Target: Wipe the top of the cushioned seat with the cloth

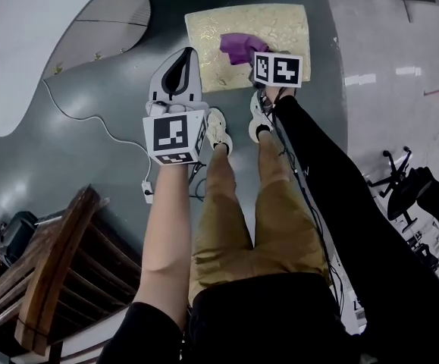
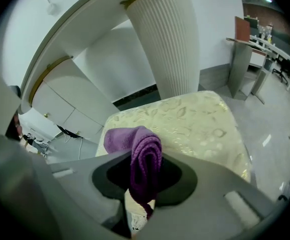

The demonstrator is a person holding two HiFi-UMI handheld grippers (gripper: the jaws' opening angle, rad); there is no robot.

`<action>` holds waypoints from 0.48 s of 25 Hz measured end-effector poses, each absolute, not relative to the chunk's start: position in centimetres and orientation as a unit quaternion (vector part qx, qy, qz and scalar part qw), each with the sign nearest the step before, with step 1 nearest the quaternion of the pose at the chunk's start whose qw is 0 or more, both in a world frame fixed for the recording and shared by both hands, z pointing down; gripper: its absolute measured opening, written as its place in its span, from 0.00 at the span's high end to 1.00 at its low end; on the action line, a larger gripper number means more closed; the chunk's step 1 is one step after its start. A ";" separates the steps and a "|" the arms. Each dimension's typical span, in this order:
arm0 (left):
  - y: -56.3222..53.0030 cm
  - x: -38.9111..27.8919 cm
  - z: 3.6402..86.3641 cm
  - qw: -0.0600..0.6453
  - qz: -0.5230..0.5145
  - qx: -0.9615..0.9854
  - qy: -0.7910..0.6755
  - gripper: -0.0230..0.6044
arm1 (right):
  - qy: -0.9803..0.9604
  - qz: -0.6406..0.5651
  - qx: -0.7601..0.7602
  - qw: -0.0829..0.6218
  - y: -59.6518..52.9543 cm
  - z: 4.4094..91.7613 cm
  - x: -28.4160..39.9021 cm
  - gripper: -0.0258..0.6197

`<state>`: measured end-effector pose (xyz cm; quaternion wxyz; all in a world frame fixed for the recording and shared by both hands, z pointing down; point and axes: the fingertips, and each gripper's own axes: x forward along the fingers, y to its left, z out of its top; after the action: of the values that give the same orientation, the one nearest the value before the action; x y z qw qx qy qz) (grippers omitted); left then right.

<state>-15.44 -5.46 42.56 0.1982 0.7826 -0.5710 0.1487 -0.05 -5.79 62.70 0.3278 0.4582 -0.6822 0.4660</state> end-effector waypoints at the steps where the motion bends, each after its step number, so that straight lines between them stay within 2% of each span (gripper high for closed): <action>1: -5.7 -14.5 42.6 0.197 0.150 0.785 -0.568 0.95 | -0.678 0.466 0.465 0.327 -6.1 62.7 1.6 0.83; 12: -7.6 -6.6 42.8 0.191 0.168 0.793 -0.554 0.95 | -0.655 0.450 0.516 0.320 -8.9 62.7 16.1 0.83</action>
<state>-6.61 -7.62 42.81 0.1909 0.7930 -0.5537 0.1680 16.14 -8.89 62.68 0.3203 0.5156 -0.6553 0.4495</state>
